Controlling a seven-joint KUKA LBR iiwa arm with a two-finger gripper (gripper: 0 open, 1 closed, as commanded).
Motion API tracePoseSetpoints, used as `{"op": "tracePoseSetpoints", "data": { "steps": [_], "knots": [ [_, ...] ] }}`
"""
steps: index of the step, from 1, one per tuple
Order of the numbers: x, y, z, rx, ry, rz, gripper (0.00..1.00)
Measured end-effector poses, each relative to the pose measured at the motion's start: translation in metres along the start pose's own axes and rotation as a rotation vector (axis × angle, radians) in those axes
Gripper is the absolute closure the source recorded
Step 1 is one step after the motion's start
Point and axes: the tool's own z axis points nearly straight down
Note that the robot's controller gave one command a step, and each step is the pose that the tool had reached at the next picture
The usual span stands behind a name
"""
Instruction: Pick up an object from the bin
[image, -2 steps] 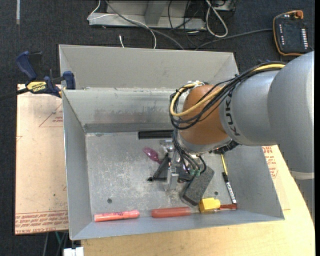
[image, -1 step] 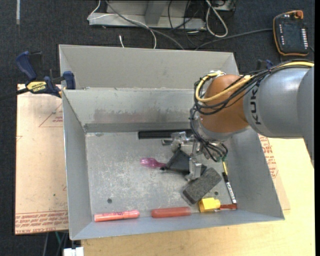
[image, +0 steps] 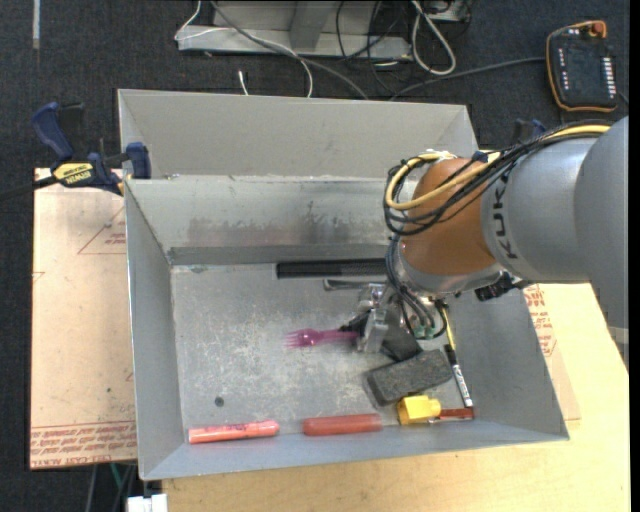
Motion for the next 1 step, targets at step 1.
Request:
{"op": "tracePoseSetpoints", "data": {
  "steps": [1],
  "knots": [
    [0.0000,-0.0001,0.0000,0.000,0.000,0.000,1.00]
  ]
}}
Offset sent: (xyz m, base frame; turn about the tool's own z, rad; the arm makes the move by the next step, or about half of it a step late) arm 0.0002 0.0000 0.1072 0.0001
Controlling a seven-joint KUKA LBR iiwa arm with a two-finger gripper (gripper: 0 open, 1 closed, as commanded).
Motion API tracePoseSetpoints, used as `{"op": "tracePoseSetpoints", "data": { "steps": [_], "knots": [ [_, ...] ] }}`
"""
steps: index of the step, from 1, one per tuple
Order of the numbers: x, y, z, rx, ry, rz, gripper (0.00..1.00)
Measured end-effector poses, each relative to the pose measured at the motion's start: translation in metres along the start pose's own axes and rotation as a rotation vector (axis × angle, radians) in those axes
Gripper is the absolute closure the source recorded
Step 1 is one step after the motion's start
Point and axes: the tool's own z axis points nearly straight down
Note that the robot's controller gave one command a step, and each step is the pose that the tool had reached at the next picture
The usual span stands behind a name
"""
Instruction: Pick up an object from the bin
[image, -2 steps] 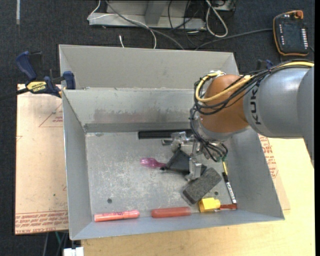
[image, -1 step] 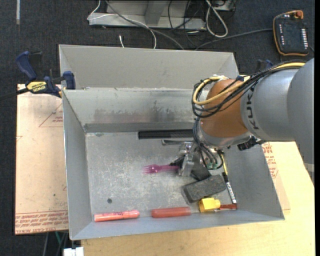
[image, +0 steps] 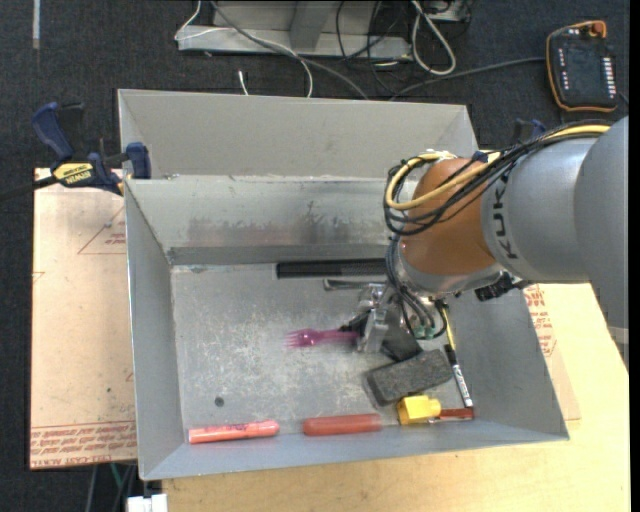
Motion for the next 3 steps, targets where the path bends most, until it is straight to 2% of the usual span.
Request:
{"op": "tracePoseSetpoints", "data": {
  "steps": [1,3],
  "knots": [
    [0.003,0.000,-0.039,0.000,0.009,0.000,1.00],
    [0.000,0.001,-0.106,-0.001,-0.001,0.000,1.00]
  ]
}}
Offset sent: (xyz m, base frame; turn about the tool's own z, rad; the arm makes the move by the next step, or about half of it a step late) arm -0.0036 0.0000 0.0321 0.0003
